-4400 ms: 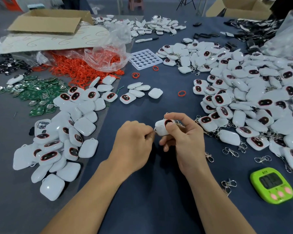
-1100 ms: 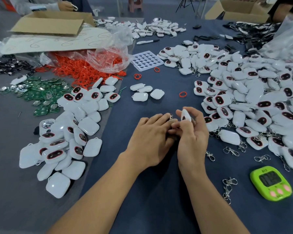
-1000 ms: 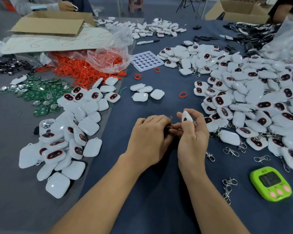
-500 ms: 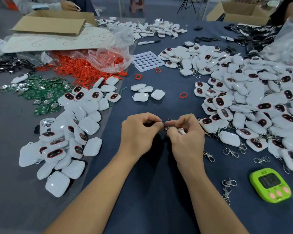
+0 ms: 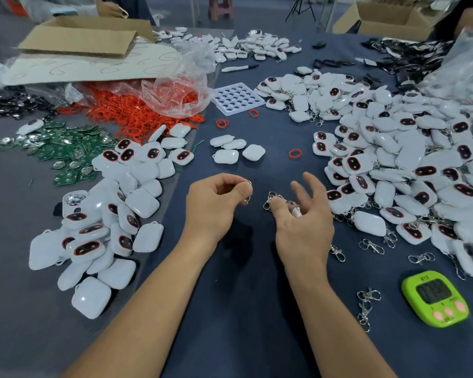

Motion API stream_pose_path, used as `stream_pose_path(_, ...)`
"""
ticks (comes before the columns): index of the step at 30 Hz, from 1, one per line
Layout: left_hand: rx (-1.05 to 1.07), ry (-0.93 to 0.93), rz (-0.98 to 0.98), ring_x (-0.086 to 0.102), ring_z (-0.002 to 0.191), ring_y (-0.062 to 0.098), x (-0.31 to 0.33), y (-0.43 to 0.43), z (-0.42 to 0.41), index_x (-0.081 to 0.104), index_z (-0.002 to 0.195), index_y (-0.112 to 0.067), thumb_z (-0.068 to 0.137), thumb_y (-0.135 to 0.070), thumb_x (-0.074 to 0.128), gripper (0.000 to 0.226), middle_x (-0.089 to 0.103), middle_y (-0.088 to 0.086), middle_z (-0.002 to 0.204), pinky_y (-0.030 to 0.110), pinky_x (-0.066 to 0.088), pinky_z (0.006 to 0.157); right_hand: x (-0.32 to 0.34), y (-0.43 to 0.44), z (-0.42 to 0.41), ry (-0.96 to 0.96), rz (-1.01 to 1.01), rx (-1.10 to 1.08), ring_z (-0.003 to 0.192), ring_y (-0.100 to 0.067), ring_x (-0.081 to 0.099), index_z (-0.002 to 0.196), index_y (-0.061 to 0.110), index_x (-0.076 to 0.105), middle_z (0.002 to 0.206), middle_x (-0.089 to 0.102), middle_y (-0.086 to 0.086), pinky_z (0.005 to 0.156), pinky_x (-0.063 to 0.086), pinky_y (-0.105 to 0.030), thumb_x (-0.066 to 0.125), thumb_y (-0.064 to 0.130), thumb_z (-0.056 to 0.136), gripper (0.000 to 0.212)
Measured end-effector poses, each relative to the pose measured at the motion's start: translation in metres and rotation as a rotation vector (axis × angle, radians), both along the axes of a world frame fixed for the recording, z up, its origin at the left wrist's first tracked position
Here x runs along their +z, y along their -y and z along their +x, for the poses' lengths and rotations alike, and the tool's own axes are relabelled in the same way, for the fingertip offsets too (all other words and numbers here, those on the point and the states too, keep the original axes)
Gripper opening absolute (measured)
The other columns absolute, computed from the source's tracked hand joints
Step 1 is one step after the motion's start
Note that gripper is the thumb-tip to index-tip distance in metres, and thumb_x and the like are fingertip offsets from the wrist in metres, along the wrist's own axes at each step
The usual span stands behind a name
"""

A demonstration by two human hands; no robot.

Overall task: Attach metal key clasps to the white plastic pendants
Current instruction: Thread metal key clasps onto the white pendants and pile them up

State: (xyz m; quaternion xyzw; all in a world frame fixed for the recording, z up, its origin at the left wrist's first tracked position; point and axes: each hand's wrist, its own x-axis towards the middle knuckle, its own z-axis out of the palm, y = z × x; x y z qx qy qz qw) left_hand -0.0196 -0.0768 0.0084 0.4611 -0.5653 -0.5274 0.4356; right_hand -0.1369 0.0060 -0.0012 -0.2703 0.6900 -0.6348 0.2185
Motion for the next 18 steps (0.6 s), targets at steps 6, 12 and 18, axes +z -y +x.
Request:
stream_pose_path(6, -0.016, -0.027, 0.022, 0.074, 0.068, 0.015, 0.003, -0.0053, -0.0016, 0.076, 0.077, -0.02, 0.086, -0.015, 0.079, 0.011, 0.077, 0.002, 0.074, 0.018, 0.051, 0.055, 0.0022, -0.0008, 0.0025, -0.167, 0.025, 0.164, 0.09, 0.005, 0.071, 0.105, 0.033, 0.076, 0.094, 0.077, 0.023, 0.08, 0.052, -0.012, 0.077, 0.013, 0.088, 0.027)
stream_pose_path(12, -0.103, -0.089, 0.035, 0.071, 0.067, 0.017, 0.0049, -0.0067, -0.0022, 0.075, 0.072, -0.019, 0.078, -0.017, 0.078, 0.007, 0.075, 0.007, 0.072, 0.023, 0.054, 0.06, 0.0026, 0.0023, 0.0028, -0.216, 0.021, 0.273, 0.081, -0.004, 0.074, 0.09, 0.029, 0.078, 0.081, 0.077, 0.019, 0.073, 0.053, -0.014, 0.075, 0.009, 0.089, 0.02)
stream_pose_path(18, -0.08, -0.071, -0.012, 0.07, 0.066, 0.018, 0.0028, -0.0079, -0.0029, 0.074, 0.071, -0.022, 0.077, -0.022, 0.077, 0.007, 0.075, 0.005, 0.071, 0.023, 0.052, 0.06, 0.0019, 0.0026, 0.0013, -0.162, 0.038, 0.228, 0.075, -0.004, 0.071, 0.079, 0.031, 0.077, 0.077, 0.075, 0.017, 0.069, 0.052, -0.013, 0.08, 0.011, 0.087, 0.022)
